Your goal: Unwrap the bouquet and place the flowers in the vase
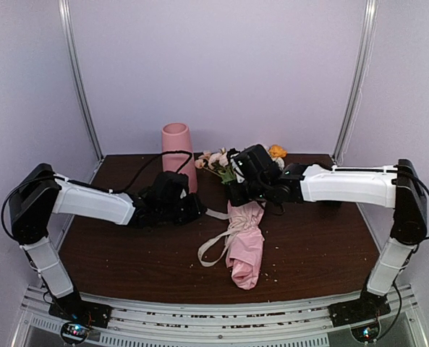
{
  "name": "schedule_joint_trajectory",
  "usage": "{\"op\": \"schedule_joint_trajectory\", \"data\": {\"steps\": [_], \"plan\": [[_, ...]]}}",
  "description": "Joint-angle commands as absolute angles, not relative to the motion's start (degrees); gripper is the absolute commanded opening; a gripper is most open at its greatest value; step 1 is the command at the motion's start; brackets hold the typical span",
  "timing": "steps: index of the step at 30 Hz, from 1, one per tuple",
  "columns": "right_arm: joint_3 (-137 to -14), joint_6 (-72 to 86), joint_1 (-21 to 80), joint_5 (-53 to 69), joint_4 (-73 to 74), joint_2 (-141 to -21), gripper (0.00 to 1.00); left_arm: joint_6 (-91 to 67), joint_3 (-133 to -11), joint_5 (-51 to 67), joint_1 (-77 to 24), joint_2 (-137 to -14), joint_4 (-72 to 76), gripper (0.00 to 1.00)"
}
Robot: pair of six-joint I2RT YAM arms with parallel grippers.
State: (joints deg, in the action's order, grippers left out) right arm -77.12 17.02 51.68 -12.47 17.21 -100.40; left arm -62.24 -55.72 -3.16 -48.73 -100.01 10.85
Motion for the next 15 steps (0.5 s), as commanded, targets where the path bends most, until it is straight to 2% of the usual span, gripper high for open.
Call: {"op": "schedule_joint_trajectory", "data": {"steps": [1, 5, 10, 15], "plan": [[-81.70, 12.06, 52.40, -13.80, 27.00, -106.69, 0.53, -60.22, -50.99, -4.49, -48.60, -96.15, 15.10, 0.07], [-85.75, 11.56, 52.55, -16.66, 30.63, -111.67, 0.53, -59.27, -48.04, -4.91, -48.61, -93.66, 15.64, 0.07], [-88.25, 10.70, 52.91, -20.32, 33.80, -114.90, 0.60, -58.71, -45.58, -5.19, -48.60, -91.47, 15.81, 0.07], [-88.86, 10.03, 53.29, -23.74, 36.11, -117.52, 0.62, -58.70, -44.56, -4.49, -48.60, -91.25, 16.41, 0.08]]}}
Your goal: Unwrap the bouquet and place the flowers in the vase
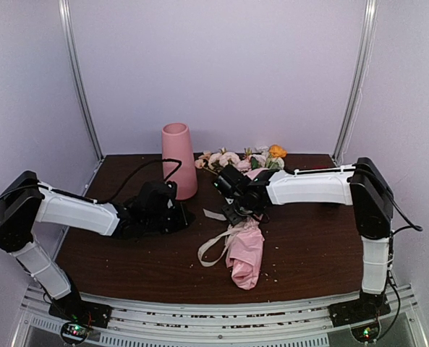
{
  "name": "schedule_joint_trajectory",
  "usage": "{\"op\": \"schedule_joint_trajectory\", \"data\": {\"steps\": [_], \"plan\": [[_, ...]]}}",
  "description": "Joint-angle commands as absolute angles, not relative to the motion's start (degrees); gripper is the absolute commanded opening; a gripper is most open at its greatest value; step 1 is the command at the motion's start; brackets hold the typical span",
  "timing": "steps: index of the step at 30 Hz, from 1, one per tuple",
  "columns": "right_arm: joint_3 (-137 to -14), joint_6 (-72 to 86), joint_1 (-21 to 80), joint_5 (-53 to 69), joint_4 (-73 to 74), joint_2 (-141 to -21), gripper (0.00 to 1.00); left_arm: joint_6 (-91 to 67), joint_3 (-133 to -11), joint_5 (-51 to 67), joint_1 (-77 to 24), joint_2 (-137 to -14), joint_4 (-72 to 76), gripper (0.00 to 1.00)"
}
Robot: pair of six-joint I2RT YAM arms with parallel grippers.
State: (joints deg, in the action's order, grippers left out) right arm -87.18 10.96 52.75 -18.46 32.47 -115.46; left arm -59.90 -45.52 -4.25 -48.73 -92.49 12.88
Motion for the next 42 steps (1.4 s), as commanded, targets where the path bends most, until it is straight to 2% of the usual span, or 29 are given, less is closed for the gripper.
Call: {"op": "schedule_joint_trajectory", "data": {"steps": [1, 5, 8, 16, 19, 25, 34, 37, 42], "plan": [[-88.79, 10.02, 53.35, -24.27, 36.42, -117.91, 0.62, -58.58, -44.48, -4.45, -48.63, -91.39, 16.35, 0.08], [-88.21, 10.07, 53.36, -25.50, 36.03, -119.17, 0.61, -58.68, -44.47, -3.81, -48.60, -91.80, 16.52, 0.08], [-87.72, 10.06, 53.38, -26.24, 35.14, -119.36, 0.56, -58.77, -44.47, -3.49, -48.60, -92.10, 16.61, 0.08], [-86.72, 11.63, 53.37, -26.15, 31.04, -116.92, 0.19, -58.66, -44.47, -3.43, -48.66, -92.30, 16.70, 0.07], [-86.82, 12.85, 53.35, -25.42, 30.37, -116.14, 0.01, -58.59, -44.24, -3.43, -48.60, -92.07, 17.09, 0.06], [-82.78, 16.03, 53.00, -22.14, 23.98, -110.33, 0.00, -58.21, -44.27, -3.12, -48.60, -92.06, 17.76, 0.05], [-73.33, 21.67, 49.67, -10.36, 13.55, -103.55, 0.00, -58.56, -44.65, -1.49, -48.56, -93.87, 19.33, 0.05], [-69.02, 21.59, 49.51, -9.03, 10.75, -102.00, 0.00, -57.79, -44.99, -0.88, -48.53, -94.11, 20.39, 0.18], [-61.86, 20.85, 49.48, -6.95, 4.26, -98.78, 0.00, -53.20, -46.86, 0.62, -48.29, -95.01, 22.43, 0.70]]}}
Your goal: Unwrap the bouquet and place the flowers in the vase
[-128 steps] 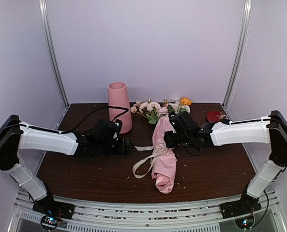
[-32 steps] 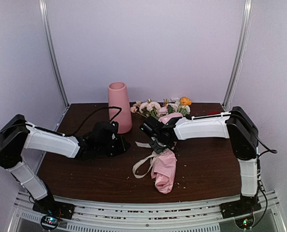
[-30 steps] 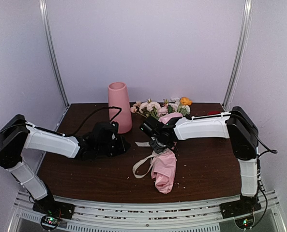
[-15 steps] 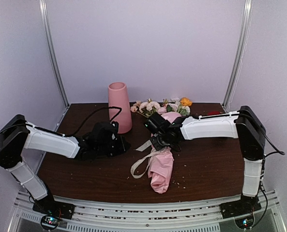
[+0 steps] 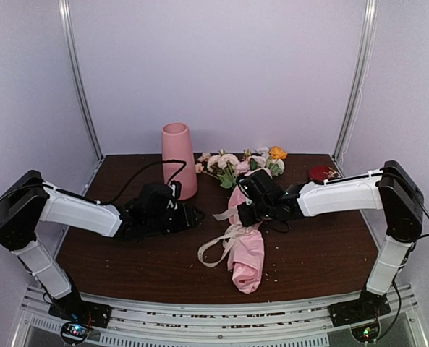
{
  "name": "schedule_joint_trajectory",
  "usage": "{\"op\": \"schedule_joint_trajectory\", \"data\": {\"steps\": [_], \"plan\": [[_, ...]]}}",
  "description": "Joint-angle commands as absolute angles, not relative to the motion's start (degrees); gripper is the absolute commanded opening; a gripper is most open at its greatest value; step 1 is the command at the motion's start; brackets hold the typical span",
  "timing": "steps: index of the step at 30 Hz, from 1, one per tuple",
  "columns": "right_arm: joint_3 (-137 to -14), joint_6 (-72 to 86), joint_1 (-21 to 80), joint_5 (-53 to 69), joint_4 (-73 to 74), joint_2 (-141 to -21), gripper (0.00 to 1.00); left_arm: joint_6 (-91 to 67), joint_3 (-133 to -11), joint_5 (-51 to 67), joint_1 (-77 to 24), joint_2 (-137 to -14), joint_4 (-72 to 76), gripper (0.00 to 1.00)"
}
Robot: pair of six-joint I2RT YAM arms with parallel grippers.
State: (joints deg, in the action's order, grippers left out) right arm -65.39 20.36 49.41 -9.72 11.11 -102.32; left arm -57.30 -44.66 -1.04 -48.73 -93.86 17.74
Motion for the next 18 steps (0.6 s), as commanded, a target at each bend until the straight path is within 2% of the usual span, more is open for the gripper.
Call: {"op": "schedule_joint_trajectory", "data": {"steps": [1, 5, 12, 18], "plan": [[-60.93, 20.83, 49.46, -6.65, 3.39, -98.22, 0.00, -52.16, -47.75, 1.24, -48.21, -95.65, 22.43, 0.74], [-58.51, 20.58, 49.39, -5.50, 0.96, -96.79, 0.00, -47.54, -52.87, 6.44, -47.85, -100.17, 22.76, 0.78], [-56.34, 20.22, 48.81, -5.02, -0.07, -95.83, 0.00, -37.55, -63.65, 14.60, -47.81, -109.58, 17.31, 0.74], [-55.18, 20.05, 48.23, -4.41, -0.89, -95.33, 0.00, -32.21, -65.46, 17.68, -47.39, -112.17, 16.98, 0.73]]}}
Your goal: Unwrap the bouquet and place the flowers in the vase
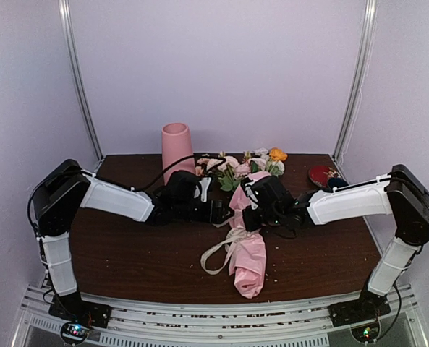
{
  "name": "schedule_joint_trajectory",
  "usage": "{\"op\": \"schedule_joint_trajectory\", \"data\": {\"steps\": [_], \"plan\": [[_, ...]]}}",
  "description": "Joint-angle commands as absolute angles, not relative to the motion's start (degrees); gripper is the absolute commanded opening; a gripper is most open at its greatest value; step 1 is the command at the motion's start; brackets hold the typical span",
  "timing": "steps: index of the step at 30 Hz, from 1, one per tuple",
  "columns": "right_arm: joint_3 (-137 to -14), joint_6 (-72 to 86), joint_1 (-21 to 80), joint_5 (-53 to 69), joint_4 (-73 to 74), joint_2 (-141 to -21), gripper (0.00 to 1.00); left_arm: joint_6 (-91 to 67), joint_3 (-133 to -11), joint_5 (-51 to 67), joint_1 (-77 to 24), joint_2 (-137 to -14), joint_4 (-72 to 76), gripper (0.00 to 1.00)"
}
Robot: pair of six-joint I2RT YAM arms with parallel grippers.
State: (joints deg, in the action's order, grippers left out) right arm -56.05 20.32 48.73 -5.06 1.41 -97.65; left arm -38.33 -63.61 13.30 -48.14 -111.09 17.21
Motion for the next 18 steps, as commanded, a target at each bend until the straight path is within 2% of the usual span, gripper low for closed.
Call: {"op": "schedule_joint_trajectory", "data": {"steps": [1, 5, 11, 13, 18], "plan": [[-55.13, 20.04, 48.13, -4.31, -1.00, -95.28, 0.00, -31.59, -65.99, 17.92, -47.37, -112.61, 16.50, 0.73], [-54.97, 20.12, 47.95, -3.96, -1.36, -95.19, 0.00, -29.67, -68.16, 16.99, -47.30, -115.42, 14.34, 0.72], [-55.18, 20.04, 47.94, -3.29, -1.62, -95.86, 0.00, -29.38, -69.33, 19.04, -47.15, -117.73, 14.72, 0.65], [-55.47, 20.04, 47.98, -2.88, -1.82, -96.21, 0.00, -29.23, -69.83, 19.19, -47.21, -118.30, 14.39, 0.59], [-56.44, 20.08, 47.94, -1.55, -1.77, -96.43, 0.00, -28.80, -70.04, 19.42, -47.21, -118.48, 14.43, 0.33]]}}
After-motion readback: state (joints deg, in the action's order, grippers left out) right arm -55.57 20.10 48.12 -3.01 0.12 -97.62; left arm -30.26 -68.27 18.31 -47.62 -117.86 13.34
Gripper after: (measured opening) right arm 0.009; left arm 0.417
